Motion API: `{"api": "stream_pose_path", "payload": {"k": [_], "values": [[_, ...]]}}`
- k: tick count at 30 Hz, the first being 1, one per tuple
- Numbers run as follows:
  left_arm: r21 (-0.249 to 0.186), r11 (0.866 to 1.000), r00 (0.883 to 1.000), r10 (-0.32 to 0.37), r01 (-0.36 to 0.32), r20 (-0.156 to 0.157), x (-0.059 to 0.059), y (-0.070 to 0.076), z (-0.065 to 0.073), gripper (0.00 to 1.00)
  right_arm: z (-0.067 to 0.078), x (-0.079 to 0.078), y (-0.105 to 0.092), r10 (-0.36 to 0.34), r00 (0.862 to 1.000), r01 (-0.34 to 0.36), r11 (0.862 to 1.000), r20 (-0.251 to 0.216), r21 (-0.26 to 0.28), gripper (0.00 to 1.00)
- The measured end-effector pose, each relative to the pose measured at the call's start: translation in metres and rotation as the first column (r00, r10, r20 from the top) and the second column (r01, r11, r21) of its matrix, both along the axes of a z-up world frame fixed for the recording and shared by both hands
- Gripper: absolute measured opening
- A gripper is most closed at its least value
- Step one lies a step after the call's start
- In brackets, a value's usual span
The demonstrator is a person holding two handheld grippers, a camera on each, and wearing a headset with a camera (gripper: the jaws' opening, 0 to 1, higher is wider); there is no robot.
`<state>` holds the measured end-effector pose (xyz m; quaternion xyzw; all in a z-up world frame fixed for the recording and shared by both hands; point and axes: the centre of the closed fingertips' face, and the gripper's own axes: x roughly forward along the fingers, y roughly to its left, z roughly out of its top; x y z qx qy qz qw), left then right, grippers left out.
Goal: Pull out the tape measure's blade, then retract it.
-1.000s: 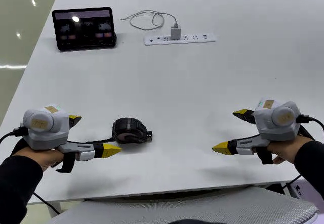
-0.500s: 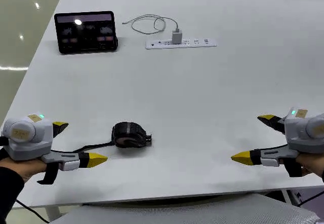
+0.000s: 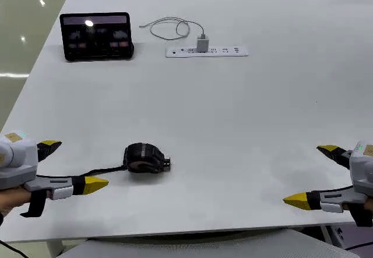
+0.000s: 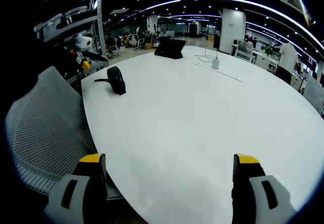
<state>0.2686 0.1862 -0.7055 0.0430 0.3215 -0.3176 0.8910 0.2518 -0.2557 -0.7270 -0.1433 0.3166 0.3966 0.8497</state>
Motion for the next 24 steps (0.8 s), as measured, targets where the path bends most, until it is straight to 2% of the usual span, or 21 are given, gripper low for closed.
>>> {"api": "stream_pose_path", "payload": {"k": [1,3,5,9,17,24], "values": [[-0.003,1.0,1.0,-0.003,0.003,-0.025,-0.0019,-0.0004,-0.0021,1.0,0.0004,-0.0003,-0.0004,0.0,1.0,0.0,1.0,0.0,0.0,1.0],[0.018,1.0,1.0,-0.006,0.006,-0.019,-0.0004,0.0009,-0.0031,1.0,0.001,-0.0005,-0.001,0.0,1.0,0.0,1.0,0.0,-0.001,1.0],[0.005,1.0,1.0,-0.014,0.015,-0.027,-0.0011,-0.0022,-0.0007,1.0,0.0012,-0.0006,-0.002,-0.003,1.0,0.003,1.0,0.001,-0.001,1.0],[-0.002,1.0,0.999,-0.026,0.026,-0.02,0.0004,-0.0041,0.0029,1.0,-0.0005,-0.0012,-0.0039,-0.01,1.0,0.01,1.0,-0.001,-0.003,1.0],[0.006,0.999,0.999,-0.034,0.034,-0.034,-0.0044,-0.0039,0.0004,1.0,0.0004,-0.006,-0.0078,-0.011,1.0,0.011,1.0,0.001,-0.006,1.0],[0.005,1.0,0.999,-0.028,0.028,-0.039,-0.0038,-0.0004,0.0002,1.0,-0.0031,-0.0092,-0.0101,-0.018,1.0,0.018,1.0,-0.005,-0.007,1.0]]}}
